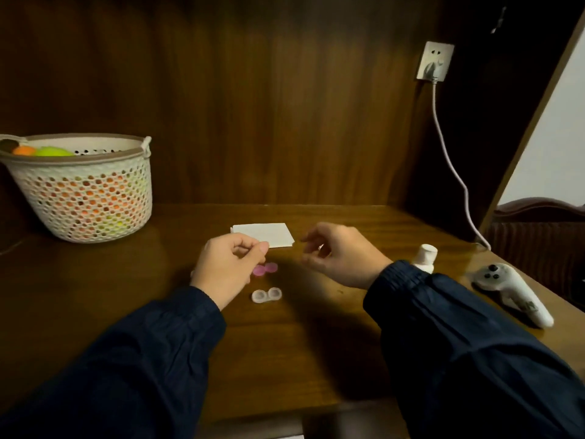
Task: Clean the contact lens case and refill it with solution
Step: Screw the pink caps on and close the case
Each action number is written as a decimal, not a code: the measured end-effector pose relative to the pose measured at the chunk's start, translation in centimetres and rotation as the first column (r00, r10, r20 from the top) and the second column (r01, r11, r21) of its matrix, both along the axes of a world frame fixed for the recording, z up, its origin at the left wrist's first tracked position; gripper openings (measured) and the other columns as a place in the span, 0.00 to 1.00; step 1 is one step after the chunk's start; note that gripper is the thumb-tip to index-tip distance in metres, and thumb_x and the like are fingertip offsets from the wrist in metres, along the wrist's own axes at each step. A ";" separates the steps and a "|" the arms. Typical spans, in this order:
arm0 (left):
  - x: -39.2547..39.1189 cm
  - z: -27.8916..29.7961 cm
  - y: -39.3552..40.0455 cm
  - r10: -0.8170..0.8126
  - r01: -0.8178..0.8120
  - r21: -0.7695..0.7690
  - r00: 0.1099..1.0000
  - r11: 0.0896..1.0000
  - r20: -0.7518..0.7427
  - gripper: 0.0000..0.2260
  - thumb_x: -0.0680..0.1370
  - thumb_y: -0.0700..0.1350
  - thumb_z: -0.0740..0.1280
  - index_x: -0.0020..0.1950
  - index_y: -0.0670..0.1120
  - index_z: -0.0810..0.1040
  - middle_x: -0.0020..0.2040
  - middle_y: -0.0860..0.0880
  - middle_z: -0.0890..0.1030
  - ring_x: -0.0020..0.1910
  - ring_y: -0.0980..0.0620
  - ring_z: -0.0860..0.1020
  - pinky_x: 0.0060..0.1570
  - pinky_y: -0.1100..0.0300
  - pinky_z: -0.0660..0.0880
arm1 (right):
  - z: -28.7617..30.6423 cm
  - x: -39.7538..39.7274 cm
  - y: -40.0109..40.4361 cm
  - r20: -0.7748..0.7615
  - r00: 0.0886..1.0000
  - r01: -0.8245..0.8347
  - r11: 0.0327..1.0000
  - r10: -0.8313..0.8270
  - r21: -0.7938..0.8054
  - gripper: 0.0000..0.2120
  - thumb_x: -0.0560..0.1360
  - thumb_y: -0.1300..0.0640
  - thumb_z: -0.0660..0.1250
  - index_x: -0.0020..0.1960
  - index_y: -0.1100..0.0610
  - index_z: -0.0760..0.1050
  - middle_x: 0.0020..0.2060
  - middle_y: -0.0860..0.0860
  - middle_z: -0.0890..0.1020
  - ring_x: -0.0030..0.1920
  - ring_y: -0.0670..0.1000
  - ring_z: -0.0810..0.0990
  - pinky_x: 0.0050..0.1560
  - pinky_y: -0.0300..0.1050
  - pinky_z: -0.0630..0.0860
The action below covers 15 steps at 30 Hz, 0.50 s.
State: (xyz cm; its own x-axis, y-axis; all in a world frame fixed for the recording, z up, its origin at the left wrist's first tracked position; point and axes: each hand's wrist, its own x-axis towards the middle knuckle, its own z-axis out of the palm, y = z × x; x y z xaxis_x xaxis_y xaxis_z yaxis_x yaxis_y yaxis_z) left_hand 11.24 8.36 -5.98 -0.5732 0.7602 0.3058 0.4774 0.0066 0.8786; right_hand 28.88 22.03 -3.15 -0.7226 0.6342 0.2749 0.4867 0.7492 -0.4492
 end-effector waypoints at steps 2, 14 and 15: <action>-1.5 -0.5 0.1 -0.009 0.009 -0.007 1.000 1.000 0.017 0.04 0.82 0.48 0.70 0.50 0.51 0.84 0.45 0.53 0.87 0.28 0.58 0.79 0.33 0.63 0.79 | -0.5 -2.4 0.7 0.171 0.984 -0.041 0.999 0.043 -0.018 0.20 0.79 0.49 0.73 0.69 0.50 0.76 0.54 0.42 0.82 0.49 0.42 0.80 0.45 0.34 0.75; -5.1 -3.1 2.2 -0.036 0.035 0.009 0.999 0.999 0.011 0.09 0.84 0.40 0.65 0.56 0.53 0.81 0.53 0.56 0.83 0.29 0.56 0.78 0.38 0.57 0.82 | -3.0 -8.4 3.6 0.258 0.956 -0.117 0.989 0.136 -0.088 0.22 0.73 0.50 0.80 0.66 0.49 0.80 0.55 0.43 0.84 0.49 0.41 0.81 0.45 0.31 0.75; -5.1 -3.2 2.2 -0.050 0.050 0.002 0.999 0.999 0.015 0.09 0.84 0.40 0.65 0.56 0.53 0.81 0.53 0.56 0.83 0.28 0.56 0.78 0.37 0.56 0.82 | -3.2 -8.5 3.8 0.254 0.956 -0.129 0.987 0.150 -0.096 0.21 0.73 0.51 0.80 0.65 0.48 0.81 0.54 0.42 0.84 0.49 0.40 0.81 0.43 0.30 0.74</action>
State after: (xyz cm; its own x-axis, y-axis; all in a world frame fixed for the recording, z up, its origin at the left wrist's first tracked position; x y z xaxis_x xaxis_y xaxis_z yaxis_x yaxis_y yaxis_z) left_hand 6.19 10.55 -9.22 -0.5394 0.7873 0.2987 0.4637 -0.0184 0.8858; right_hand 20.40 25.83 -6.39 -0.8452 0.5341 0.0203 0.4873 0.7858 -0.3809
